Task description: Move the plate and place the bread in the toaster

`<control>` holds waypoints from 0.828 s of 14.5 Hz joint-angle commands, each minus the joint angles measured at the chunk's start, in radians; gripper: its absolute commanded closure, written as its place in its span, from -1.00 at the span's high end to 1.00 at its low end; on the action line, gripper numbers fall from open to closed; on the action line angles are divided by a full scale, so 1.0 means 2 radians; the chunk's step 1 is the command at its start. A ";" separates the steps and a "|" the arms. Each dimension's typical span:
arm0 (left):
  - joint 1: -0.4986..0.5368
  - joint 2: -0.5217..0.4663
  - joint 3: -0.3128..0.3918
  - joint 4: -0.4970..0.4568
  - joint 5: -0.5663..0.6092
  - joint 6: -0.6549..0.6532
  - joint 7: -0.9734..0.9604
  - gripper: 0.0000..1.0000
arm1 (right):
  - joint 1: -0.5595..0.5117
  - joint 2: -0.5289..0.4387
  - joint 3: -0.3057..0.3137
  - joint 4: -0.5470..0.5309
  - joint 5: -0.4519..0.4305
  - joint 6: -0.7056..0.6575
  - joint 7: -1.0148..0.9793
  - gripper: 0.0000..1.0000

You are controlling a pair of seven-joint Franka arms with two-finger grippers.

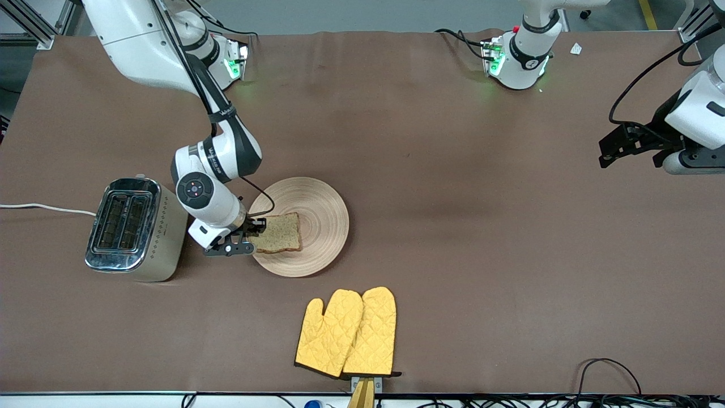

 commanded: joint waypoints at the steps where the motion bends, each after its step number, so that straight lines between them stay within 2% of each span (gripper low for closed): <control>1: -0.001 0.003 0.001 0.011 0.003 -0.007 -0.005 1.00 | -0.006 0.006 0.005 0.011 -0.001 -0.007 0.000 -1.00; 6: -0.002 0.003 0.001 0.011 0.003 -0.007 -0.007 1.00 | -0.014 0.010 0.005 0.016 0.029 -0.014 -0.024 -1.00; 12: 0.000 0.003 0.000 0.011 0.004 -0.007 0.002 1.00 | -0.014 0.008 0.005 0.027 0.030 -0.032 -0.028 -1.00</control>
